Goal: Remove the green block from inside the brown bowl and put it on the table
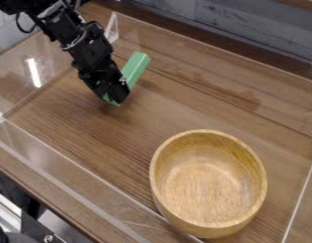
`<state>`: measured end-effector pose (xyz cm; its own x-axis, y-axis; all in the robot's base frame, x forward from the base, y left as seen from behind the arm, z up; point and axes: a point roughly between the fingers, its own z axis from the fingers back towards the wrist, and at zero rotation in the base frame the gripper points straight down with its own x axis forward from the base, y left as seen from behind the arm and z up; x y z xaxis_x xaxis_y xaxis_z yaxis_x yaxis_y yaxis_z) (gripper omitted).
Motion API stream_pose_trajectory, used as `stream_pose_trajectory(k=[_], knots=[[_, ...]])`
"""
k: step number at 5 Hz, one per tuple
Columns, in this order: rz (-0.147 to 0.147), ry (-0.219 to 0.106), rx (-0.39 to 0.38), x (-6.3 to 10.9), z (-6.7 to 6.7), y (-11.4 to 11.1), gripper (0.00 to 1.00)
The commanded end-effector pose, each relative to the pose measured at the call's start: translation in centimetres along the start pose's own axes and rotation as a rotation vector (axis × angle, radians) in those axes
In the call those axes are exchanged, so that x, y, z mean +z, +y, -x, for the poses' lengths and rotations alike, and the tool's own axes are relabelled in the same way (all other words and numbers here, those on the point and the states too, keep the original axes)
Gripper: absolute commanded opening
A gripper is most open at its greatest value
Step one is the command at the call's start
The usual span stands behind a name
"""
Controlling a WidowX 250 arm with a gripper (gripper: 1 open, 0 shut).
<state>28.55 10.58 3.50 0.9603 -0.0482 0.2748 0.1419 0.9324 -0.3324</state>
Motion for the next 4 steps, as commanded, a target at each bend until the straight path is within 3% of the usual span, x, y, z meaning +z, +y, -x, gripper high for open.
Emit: stream_pose_trajectory(k=[1, 4], knots=[[-0.016, -0.015, -0.019, 1.02, -1.38, -0.15, 0.00], [0.019, 0.036, 0.015, 0.79, -1.63, -0.87, 0.00]])
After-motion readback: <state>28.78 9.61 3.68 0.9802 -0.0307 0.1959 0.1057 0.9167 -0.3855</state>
